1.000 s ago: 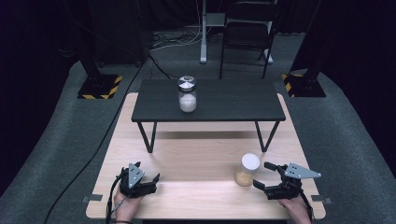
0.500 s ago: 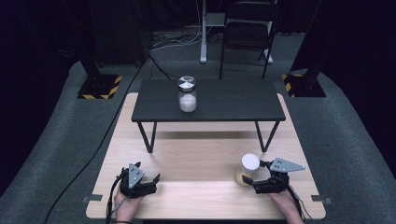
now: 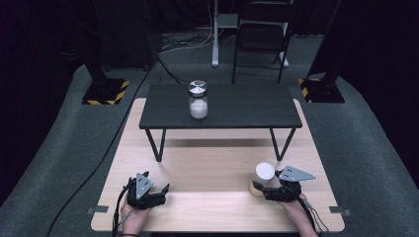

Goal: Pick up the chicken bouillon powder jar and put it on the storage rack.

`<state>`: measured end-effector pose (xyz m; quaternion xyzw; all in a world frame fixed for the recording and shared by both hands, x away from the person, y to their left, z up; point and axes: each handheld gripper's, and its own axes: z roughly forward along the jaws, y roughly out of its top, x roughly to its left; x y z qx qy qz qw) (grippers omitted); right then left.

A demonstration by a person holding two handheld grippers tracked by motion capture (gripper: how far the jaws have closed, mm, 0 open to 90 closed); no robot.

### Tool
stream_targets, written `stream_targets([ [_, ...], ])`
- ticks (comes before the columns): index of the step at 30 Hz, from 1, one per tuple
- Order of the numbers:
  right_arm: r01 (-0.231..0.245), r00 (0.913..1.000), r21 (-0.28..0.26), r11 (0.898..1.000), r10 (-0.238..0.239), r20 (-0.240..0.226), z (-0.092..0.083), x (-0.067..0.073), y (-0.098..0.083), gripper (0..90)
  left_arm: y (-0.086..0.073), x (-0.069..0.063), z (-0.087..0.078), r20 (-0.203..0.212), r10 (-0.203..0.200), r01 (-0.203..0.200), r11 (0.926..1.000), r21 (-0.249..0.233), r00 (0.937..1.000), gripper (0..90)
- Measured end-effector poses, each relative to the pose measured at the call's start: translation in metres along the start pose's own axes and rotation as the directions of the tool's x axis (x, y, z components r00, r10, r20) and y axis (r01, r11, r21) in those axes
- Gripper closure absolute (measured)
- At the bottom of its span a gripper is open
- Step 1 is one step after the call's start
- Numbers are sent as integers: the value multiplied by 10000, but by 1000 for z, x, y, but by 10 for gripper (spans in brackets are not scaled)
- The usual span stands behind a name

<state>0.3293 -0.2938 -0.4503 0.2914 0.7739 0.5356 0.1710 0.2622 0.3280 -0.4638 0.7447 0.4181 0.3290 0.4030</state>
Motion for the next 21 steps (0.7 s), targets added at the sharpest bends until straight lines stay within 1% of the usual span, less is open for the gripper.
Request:
stream_targets([
  [6,30,10000,151,9999,-30,14,-1,1,4,317,0,0,0,18,-22,22,10000,18,10000,109],
  [7,39,10000,287,9996,-40,19,-1,2,8,318,0,1,0,19,-18,18,10000,25,10000,109],
  [9,72,10000,386,9992,-73,12,0,3,11,318,0,0,0,19,-20,20,10000,23,10000,109],
  [14,70,10000,466,9989,-67,-70,0,4,15,319,1,1,0,25,-35,35,10000,35,10000,110],
  [21,-4,10000,159,9999,5,-53,-7,2,23,319,1,1,0,32,-9,9,10000,36,10000,110],
])
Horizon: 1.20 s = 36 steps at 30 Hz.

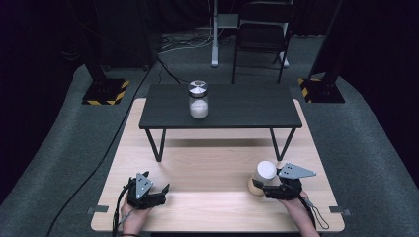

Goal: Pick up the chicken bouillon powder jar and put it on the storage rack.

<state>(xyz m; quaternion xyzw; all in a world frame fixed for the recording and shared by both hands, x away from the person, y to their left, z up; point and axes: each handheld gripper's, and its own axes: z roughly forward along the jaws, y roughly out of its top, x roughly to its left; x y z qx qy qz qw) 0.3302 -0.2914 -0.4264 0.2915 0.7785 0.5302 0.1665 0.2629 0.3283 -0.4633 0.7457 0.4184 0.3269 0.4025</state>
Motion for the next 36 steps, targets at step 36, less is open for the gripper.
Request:
stream_targets([
  [36,388,9992,-840,9957,-386,37,-21,-13,119,323,2,1,1,100,34,-36,9999,117,9999,109],
])
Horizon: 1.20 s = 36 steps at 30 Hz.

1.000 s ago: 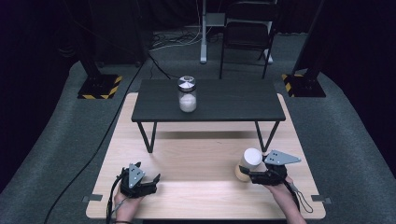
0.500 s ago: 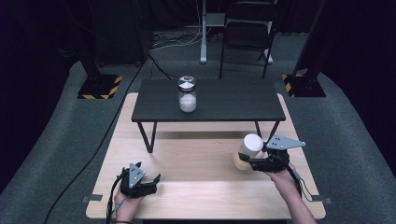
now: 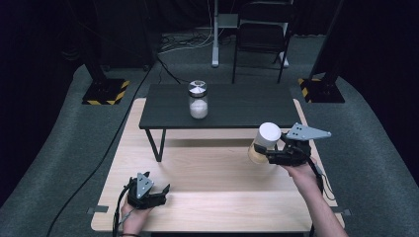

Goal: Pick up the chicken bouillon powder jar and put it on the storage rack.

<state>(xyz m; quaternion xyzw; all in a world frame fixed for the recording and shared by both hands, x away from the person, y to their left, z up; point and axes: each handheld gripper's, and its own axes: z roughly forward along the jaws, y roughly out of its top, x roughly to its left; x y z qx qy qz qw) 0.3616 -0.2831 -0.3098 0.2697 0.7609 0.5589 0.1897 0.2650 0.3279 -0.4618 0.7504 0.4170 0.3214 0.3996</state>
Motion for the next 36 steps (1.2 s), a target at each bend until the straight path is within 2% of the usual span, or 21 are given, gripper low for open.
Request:
stream_targets([
  [12,-71,9999,-299,9995,74,89,5,-4,37,324,0,0,0,16,13,-13,10000,17,10000,109],
  [20,-264,9987,-464,9986,283,418,13,-9,57,325,1,1,1,43,13,-14,10000,54,10000,108],
  [27,-230,9935,-382,9990,271,1105,29,-8,73,325,1,1,1,59,9,-10,10000,57,10000,108],
  [36,-292,9800,-95,9995,305,1966,54,-9,89,325,1,1,1,68,12,-12,10000,60,10000,107],
])
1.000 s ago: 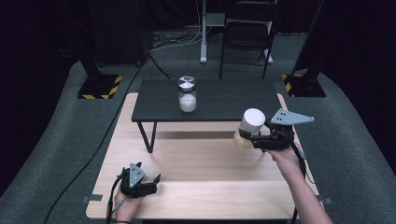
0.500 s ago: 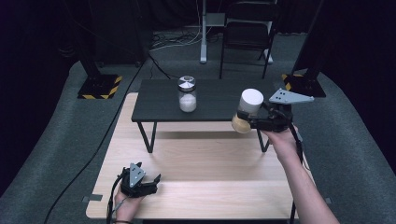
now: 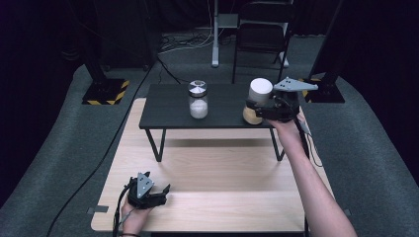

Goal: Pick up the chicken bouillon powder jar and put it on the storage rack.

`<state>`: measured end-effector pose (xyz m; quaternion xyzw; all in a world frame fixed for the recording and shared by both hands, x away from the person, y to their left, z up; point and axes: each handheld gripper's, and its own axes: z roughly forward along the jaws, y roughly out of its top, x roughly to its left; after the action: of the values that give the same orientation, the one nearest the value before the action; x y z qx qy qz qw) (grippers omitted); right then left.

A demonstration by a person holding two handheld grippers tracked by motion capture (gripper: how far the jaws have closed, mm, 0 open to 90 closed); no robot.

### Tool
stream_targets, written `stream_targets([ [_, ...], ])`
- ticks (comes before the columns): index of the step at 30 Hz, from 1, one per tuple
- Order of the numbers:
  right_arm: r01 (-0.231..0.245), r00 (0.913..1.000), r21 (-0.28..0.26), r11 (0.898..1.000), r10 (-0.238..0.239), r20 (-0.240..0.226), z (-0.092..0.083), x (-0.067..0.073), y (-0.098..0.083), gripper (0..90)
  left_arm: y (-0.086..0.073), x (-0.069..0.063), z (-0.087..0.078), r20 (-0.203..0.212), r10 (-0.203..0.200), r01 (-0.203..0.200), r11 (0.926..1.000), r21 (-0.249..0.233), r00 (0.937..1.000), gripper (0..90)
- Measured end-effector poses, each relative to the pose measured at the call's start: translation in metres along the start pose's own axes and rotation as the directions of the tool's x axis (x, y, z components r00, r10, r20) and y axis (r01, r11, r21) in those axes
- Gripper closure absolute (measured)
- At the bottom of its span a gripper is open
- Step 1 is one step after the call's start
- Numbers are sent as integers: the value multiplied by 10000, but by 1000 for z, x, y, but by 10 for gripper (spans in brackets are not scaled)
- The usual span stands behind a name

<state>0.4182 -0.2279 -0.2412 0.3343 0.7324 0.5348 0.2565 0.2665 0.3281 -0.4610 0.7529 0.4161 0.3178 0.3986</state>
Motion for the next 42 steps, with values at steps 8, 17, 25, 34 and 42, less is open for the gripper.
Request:
stream_targets([
  [8,-244,9997,-181,9995,243,-69,8,-8,-6,274,0,0,0,-4,20,-20,10000,-6,10000,107],
  [17,-208,9989,-601,9980,183,-425,-11,-16,-23,129,0,-1,0,-42,45,-45,10000,2,10000,106],
  [25,-163,9972,-671,9976,113,-735,-39,-22,-64,95,0,-1,0,-36,50,-50,10000,10,10000,106],
  [34,617,9971,-534,9967,-640,-423,-70,-14,-122,71,0,-2,0,-61,48,-47,10000,10,10000,106],
  [42,592,9982,-456,9972,-593,-16,-97,-6,-191,54,0,-2,0,-54,26,-26,10000,26,10000,106],
])
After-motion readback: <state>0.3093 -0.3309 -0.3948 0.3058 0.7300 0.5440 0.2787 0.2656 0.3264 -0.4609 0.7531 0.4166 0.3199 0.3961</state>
